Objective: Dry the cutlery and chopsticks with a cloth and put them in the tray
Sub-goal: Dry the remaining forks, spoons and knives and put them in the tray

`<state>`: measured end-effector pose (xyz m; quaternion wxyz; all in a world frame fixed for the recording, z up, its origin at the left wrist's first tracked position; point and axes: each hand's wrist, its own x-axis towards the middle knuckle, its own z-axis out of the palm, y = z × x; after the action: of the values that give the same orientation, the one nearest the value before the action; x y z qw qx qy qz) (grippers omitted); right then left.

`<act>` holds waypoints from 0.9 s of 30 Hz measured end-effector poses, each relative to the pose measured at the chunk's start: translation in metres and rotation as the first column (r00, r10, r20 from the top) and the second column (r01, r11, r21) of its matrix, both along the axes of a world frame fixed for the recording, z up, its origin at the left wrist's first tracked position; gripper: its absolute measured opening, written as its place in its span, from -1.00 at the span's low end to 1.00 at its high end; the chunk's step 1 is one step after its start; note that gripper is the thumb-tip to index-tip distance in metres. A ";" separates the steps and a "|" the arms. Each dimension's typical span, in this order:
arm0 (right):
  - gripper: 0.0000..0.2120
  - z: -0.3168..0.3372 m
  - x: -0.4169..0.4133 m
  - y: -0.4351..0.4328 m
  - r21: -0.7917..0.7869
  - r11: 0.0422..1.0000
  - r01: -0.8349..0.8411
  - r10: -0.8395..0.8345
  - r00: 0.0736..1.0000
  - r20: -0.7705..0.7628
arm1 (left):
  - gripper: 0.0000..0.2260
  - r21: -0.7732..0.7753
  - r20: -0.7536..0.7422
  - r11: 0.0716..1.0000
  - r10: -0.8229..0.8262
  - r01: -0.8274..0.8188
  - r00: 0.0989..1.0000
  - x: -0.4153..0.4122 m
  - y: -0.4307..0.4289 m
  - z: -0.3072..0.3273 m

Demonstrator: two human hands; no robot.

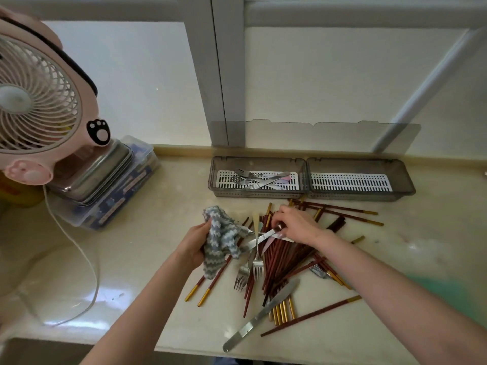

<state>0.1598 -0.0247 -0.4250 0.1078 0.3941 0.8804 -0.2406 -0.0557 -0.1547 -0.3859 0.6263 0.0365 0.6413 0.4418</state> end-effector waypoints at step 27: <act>-0.95 0.103 -0.011 -0.016 -0.444 0.724 0.528 -0.659 0.719 -0.220 | -0.73 0.158 0.191 0.984 0.048 -0.079 0.980 0.037 0.029 -0.003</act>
<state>0.1485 -0.0402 -0.3216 -0.0730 0.5820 0.6498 -0.4834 -0.0188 -0.1253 -0.3886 0.6641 0.0262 0.5418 0.5146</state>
